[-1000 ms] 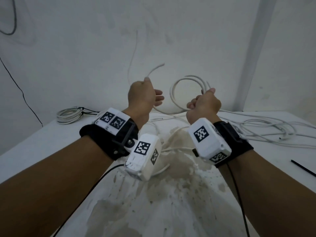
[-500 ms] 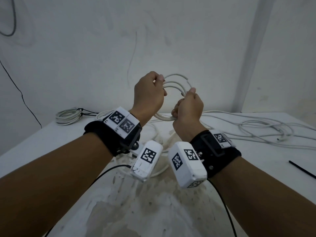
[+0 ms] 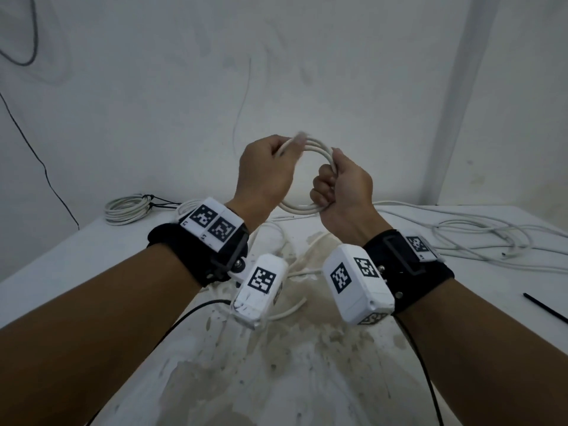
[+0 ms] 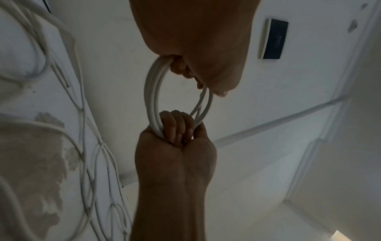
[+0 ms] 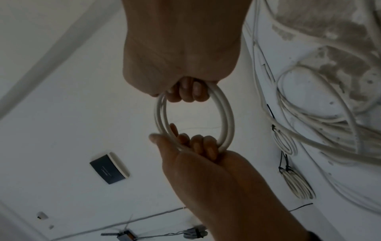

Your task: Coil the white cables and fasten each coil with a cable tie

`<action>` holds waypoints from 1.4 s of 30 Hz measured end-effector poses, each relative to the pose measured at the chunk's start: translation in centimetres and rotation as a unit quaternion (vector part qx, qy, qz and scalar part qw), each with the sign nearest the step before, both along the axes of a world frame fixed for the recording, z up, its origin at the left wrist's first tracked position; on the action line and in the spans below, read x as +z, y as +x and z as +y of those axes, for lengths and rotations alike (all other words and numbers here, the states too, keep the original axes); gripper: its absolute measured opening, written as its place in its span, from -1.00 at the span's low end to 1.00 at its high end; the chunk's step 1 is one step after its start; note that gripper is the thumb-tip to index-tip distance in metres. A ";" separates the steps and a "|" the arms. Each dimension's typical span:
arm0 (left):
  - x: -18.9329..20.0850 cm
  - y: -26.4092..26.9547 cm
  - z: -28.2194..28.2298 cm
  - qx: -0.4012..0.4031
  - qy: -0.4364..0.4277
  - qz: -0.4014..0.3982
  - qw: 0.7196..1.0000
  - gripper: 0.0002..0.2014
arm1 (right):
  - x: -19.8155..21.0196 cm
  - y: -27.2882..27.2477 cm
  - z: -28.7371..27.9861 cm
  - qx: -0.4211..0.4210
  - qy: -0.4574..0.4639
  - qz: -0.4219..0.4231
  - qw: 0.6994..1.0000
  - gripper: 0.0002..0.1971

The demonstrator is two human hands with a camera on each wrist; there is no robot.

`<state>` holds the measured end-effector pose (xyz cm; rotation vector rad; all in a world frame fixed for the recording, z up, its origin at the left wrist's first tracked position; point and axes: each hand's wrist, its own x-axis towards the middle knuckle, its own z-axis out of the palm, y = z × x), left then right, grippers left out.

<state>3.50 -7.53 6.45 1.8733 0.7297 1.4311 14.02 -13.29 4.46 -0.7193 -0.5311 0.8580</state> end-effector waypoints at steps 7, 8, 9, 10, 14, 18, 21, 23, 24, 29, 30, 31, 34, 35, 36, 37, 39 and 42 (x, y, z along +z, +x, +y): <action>-0.4 -0.7 0.6 -0.071 0.058 0.066 0.994 -0.73 | 0.0 1.3 -0.6 0.031 -0.014 -0.016 0.999 -0.76; -0.4 -0.6 0.7 -0.069 0.066 0.072 0.993 -0.73 | 0.0 1.2 -0.6 0.022 -0.010 -0.022 0.999 -0.77; -0.4 -0.5 0.7 -0.066 0.082 0.081 0.991 -0.75 | 0.0 1.1 -0.6 0.015 -0.006 -0.026 1.000 -0.77; -0.4 -0.5 0.7 -0.061 0.102 0.095 0.988 -0.76 | 0.0 1.1 -0.5 0.012 -0.002 -0.026 1.000 -0.76; -0.1 -0.8 0.8 -0.033 0.140 0.158 0.977 -0.59 | -0.2 1.4 -0.2 0.026 0.007 0.000 1.000 -0.80; -0.4 -0.8 0.9 0.004 0.197 0.162 0.967 -0.63 | -0.3 1.5 -0.1 0.086 0.007 0.043 0.995 -0.83; -0.6 -0.6 1.1 0.034 0.206 0.162 0.965 -0.64 | -0.2 1.4 -0.1 0.112 0.008 0.055 0.992 -0.80; -0.5 -0.6 1.2 0.043 0.218 0.191 0.956 -0.63 | -0.2 1.5 -0.1 0.109 0.004 0.045 0.993 -0.79; -0.5 -0.6 1.2 0.038 0.221 0.204 0.953 -0.62 | -0.3 1.6 -0.1 0.103 -0.002 0.034 0.994 -0.80; 0.6 -1.2 1.2 -0.048 0.237 0.254 0.936 -0.54 | -0.5 2.0 -0.2 0.068 -0.029 -0.035 0.997 -0.82; 0.8 -1.4 1.3 -0.057 0.244 0.269 0.930 -0.60 | -0.4 2.1 -0.4 0.063 -0.031 -0.055 0.996 -0.83; 0.9 -1.5 1.4 -0.066 0.233 0.280 0.929 -0.66 | -0.3 2.2 -0.5 0.060 -0.033 -0.075 0.995 -0.83; 0.6 -1.9 1.6 -0.100 0.186 0.276 0.938 -0.83 | 0.0 2.2 -0.8 0.057 -0.030 -0.133 0.989 -0.84; 0.4 -1.9 1.5 -0.109 0.176 0.266 0.942 -0.86 | 0.1 2.1 -0.8 0.053 -0.028 -0.145 0.988 -0.83; 0.1 -1.9 1.5 -0.117 0.166 0.252 0.946 -0.87 | 0.1 2.0 -0.8 0.046 -0.027 -0.154 0.987 -0.82; -0.3 -1.9 1.5 -0.124 0.157 0.234 0.952 -0.88 | 0.2 1.9 -0.8 0.039 -0.027 -0.164 0.985 -0.81; -0.9 -1.7 1.4 -0.134 0.139 0.197 0.961 -0.88 | 0.0 1.6 -0.8 0.027 -0.027 -0.187 0.982 -0.79; -1.1 -1.6 1.1 -0.125 0.132 0.171 0.968 -0.84 | -0.4 1.5 -0.8 0.022 -0.027 -0.206 0.978 -0.74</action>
